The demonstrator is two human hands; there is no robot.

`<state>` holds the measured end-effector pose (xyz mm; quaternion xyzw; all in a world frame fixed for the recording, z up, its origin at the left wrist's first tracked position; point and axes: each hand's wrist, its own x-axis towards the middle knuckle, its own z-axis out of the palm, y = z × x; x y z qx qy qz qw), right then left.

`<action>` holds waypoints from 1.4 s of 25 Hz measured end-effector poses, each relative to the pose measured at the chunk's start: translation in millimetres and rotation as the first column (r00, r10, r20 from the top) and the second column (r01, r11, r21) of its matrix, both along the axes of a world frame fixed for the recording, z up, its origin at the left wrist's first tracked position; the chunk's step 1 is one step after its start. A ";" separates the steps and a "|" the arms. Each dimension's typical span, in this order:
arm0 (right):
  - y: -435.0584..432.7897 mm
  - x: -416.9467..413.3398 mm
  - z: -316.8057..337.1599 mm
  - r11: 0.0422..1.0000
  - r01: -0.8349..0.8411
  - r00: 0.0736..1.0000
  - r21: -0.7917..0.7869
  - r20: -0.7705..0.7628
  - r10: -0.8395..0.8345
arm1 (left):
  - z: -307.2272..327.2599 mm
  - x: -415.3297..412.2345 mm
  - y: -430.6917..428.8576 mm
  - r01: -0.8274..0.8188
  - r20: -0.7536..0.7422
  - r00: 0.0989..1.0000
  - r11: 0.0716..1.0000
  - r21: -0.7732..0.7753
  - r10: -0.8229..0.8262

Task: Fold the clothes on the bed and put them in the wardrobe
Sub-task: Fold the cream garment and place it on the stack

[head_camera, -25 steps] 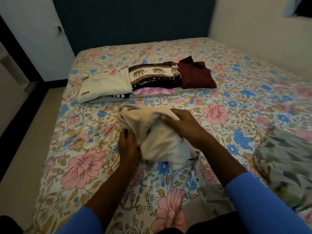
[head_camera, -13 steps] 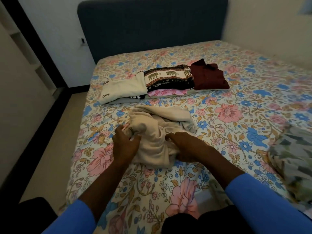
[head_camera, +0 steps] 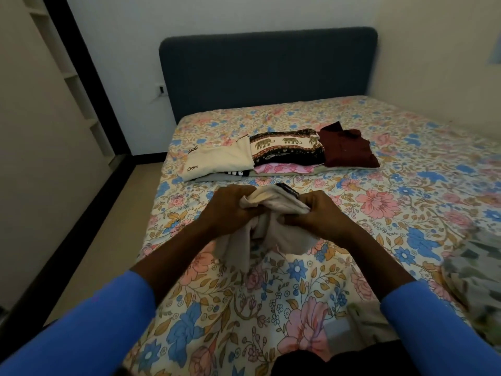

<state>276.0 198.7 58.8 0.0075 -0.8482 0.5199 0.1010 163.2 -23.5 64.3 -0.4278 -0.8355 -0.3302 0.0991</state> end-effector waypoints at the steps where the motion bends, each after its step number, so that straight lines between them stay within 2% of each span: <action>1: 5.4 -1.2 5.2 0.997 0.074 0.996 0.020 -0.058 -0.072 | 14.8 -9.5 -4.0 0.049 0.016 0.999 0.997 -0.055 -0.048; 2: 9.0 -1.4 11.4 0.991 0.126 0.985 -0.037 -0.112 -0.129 | 28.8 -14.7 -7.8 0.100 0.083 0.992 0.991 -0.092 -0.093; 4: 12.4 -3.2 39.7 0.965 0.157 0.961 -0.209 -0.193 -0.198 | 59.8 -21.3 -12.0 0.169 0.283 0.948 0.984 -0.060 -0.146; 6: 13.9 -11.3 80.6 0.939 0.179 0.938 -0.292 -0.236 -0.252 | 97.5 -31.4 -16.2 0.118 0.329 0.936 0.992 0.042 -0.125; 9: 4.7 -30.4 161.9 0.960 0.208 0.892 -0.188 -0.365 -0.266 | 163.9 -47.5 -31.5 0.058 0.174 0.980 0.977 0.203 -0.095; 11: 1.2 -46.1 208.0 0.953 0.238 0.833 -0.189 -0.465 -0.301 | 205.9 -53.4 -37.7 0.051 0.101 0.992 0.965 0.257 -0.079; 13: -8.8 -53.0 266.6 0.945 0.251 0.765 -0.209 -0.556 -0.326 | 262.3 -46.1 -46.6 0.046 -0.041 0.999 0.961 0.271 -0.037; 15: -22.9 -49.8 329.2 0.936 0.299 0.687 -0.184 -0.640 -0.345 | 321.5 -36.9 -54.5 0.002 -0.262 0.962 0.959 0.282 0.075; 17: -37.3 -34.4 389.2 0.925 0.336 0.588 -0.179 -0.727 -0.355 | 379.4 -21.0 -63.2 -0.035 -0.431 0.883 0.941 0.338 0.187; 18: -42.0 -27.0 411.7 0.915 0.354 0.543 -0.195 -0.753 -0.371 | 402.9 -15.6 -67.3 -0.032 -0.450 0.866 0.922 0.386 0.219; 21: -44.8 -10.4 456.8 0.874 0.422 0.411 -0.241 -0.808 -0.422 | 455.2 7.5 -77.8 0.082 -0.303 0.946 0.812 0.578 0.120; 23: -43.8 -1.0 473.2 0.875 0.435 0.377 -0.212 -0.840 -0.391 | 475.4 23.8 -88.1 0.131 -0.289 0.955 0.770 0.625 0.072; 25: -36.1 2.8 478.4 0.887 0.434 0.410 -0.158 -0.842 -0.351 | 484.9 34.4 -98.5 0.123 -0.280 0.959 0.809 0.575 0.053; 26: -33.6 3.4 475.5 0.881 0.461 0.465 -0.107 -0.817 -0.342 | 485.8 35.2 -102.2 0.097 -0.214 0.976 0.831 0.548 0.027; 27: -33.7 0.9 467.7 0.838 0.546 0.523 -0.017 -0.774 -0.357 | 482.8 35.0 -102.5 0.057 -0.097 0.995 0.846 0.531 -0.006; 28: -35.9 -2.3 457.3 0.753 0.654 0.557 0.078 -0.724 -0.408 | 477.3 33.4 -99.1 0.008 0.032 0.999 0.845 0.535 -0.030; 29: -43.2 -3.5 444.6 0.685 0.719 0.565 0.121 -0.676 -0.473 | 468.3 27.9 -90.5 -0.050 0.138 0.990 0.833 0.551 -0.032; 30: -57.3 -2.7 430.5 0.707 0.703 0.590 0.079 -0.621 -0.516 | 457.7 19.5 -79.2 -0.105 0.212 0.977 0.814 0.572 -0.022; 31: -76.8 -1.2 415.3 0.834 0.551 0.700 -0.034 -0.525 -0.484 | 444.7 13.4 -67.3 -0.156 0.276 0.961 0.792 0.590 -0.016; 32: -99.0 0.5 400.0 0.937 0.297 0.855 -0.182 -0.386 -0.346 | 429.9 6.8 -55.3 -0.196 0.329 0.944 0.771 0.607 -0.019; 33: -120.7 2.3 385.4 0.958 0.067 0.957 -0.278 -0.255 -0.141 | 416.7 1.8 -45.9 -0.223 0.365 0.931 0.755 0.616 -0.023; 34: -134.0 -2.5 369.2 0.950 -0.069 0.983 -0.305 -0.183 0.013 | 403.2 -2.0 -38.4 -0.242 0.391 0.920 0.755 0.610 -0.020; 35: -141.7 -10.6 355.4 0.952 -0.112 0.985 -0.286 -0.155 0.069 | 392.8 -5.0 -33.2 -0.258 0.398 0.917 0.767 0.588 0.003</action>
